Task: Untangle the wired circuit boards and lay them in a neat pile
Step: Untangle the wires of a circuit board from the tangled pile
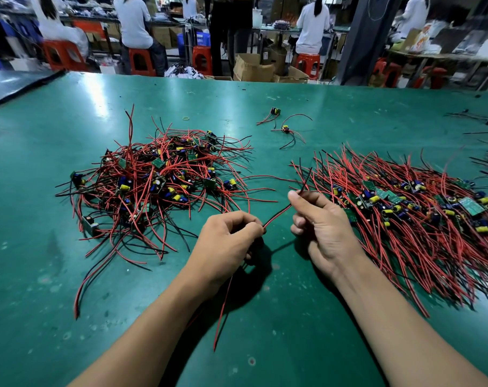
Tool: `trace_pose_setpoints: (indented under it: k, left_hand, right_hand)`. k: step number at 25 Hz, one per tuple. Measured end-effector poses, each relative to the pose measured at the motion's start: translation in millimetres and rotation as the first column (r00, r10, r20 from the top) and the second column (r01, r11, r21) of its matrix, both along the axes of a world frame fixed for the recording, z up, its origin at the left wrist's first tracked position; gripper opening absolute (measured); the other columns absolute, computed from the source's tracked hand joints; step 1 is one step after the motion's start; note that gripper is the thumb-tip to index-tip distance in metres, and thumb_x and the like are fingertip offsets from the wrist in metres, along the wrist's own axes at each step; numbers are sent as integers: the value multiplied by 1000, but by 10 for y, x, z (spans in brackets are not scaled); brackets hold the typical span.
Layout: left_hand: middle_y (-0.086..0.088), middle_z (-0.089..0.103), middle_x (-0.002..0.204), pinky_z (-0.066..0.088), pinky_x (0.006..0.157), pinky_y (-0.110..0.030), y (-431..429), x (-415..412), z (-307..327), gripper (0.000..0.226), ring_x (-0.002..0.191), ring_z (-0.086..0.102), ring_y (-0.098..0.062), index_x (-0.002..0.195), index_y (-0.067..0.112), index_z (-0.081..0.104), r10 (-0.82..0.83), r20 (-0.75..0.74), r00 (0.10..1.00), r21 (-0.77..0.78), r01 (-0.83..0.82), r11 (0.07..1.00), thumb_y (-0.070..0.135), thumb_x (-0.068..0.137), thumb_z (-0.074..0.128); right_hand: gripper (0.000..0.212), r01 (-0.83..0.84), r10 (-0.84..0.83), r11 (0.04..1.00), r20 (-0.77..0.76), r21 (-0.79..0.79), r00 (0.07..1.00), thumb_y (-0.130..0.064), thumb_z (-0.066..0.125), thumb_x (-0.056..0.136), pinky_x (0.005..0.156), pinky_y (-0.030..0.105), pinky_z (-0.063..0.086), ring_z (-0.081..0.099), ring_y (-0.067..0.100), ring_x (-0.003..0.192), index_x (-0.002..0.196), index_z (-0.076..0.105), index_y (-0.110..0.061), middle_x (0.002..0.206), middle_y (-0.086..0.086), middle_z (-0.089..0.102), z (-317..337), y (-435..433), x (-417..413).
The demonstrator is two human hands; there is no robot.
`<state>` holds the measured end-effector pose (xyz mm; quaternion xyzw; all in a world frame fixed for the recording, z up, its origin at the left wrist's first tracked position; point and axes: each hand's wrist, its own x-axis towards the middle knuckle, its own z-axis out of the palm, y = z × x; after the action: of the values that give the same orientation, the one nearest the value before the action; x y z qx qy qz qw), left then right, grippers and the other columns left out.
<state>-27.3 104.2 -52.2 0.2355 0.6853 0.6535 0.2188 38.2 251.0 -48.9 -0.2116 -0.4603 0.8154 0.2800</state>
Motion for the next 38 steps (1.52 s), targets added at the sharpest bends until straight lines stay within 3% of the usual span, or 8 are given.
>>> trace_pose_setpoints:
  k: [6, 9, 13, 17, 22, 26, 33, 38]
  left_hand:
    - [-4, 59, 58, 43, 50, -21, -60, 2, 16, 15, 53, 52, -14, 75, 3, 66, -75, 15, 997, 72, 73, 995, 8, 90, 65]
    - [-5, 62, 61, 43, 54, -22, -78, -2, 17, 14, 55, 53, -15, 77, 5, 70, -129, 30, 991, 103, 125, 987, 11, 89, 66]
    - [-6, 62, 62, 43, 51, -21, -78, -18, 2, 15, 52, 52, -14, 79, 8, 72, -142, 65, 988, 116, 134, 984, 13, 91, 65]
    - [-5, 64, 63, 40, 51, -20, -57, -33, 6, 17, 52, 50, -12, 77, 12, 75, -129, 110, 986, 118, 116, 986, 17, 91, 65]
    - [-4, 66, 63, 41, 50, -18, -36, -28, 25, 19, 52, 51, -11, 74, 15, 75, -125, 101, 987, 98, 115, 989, 19, 90, 66]
    - [-3, 66, 62, 41, 51, -19, -43, -19, 17, 18, 54, 52, -13, 74, 13, 75, -109, 69, 992, 72, 104, 992, 18, 90, 68]
    - [-5, 65, 63, 44, 51, -21, -41, -1, 8, 16, 56, 53, -16, 77, 6, 73, -97, 20, 995, 36, 96, 995, 15, 89, 68]
    - [-4, 65, 62, 45, 50, -19, -56, 5, 3, 16, 54, 55, -13, 78, 3, 73, -83, -7, 997, 30, 83, 996, 13, 90, 68]
  right_hand:
    - [19, -464, 459, 884, 82, 57, 885, -18, 77, 76, 50, 20, 48, 53, 8, 55, 95, 76, -13, 70, -1, 62, -40, -14, 104]
    - [22, -534, 526, 840, 100, 98, 845, -26, 80, 75, 45, 16, 39, 45, 4, 51, 95, 79, -18, 70, -4, 63, -47, -47, 102]
    - [31, -387, 369, 904, 127, 184, 921, -40, 86, 68, 41, 18, 16, 29, 3, 42, 90, 79, -19, 51, -9, 46, -64, -96, 57]
    - [37, -172, 149, 952, 107, 254, 983, -48, 81, 64, 36, 16, 21, 25, 4, 38, 84, 77, -16, 43, -12, 36, -65, -178, 18]
    - [16, 71, -86, 939, 31, 335, 996, -25, 76, 82, 43, 7, 30, 38, -1, 39, 77, 68, -11, 43, -16, 46, -33, -178, -29]
    - [24, 186, -201, 934, 17, 305, 979, -20, 75, 86, 40, 12, 27, 32, 0, 39, 64, 66, -17, 44, -16, 42, -61, -71, -36]
    - [21, 333, -401, 743, -13, 580, 916, -19, 80, 84, 77, 24, 47, 61, 7, 73, 65, 71, -25, 74, -11, 70, -117, 122, -26]
    - [12, 352, -505, 574, -19, 739, 863, -23, 78, 85, 75, 19, 45, 62, 4, 75, 77, 72, -29, 82, -4, 71, -135, 192, 40]
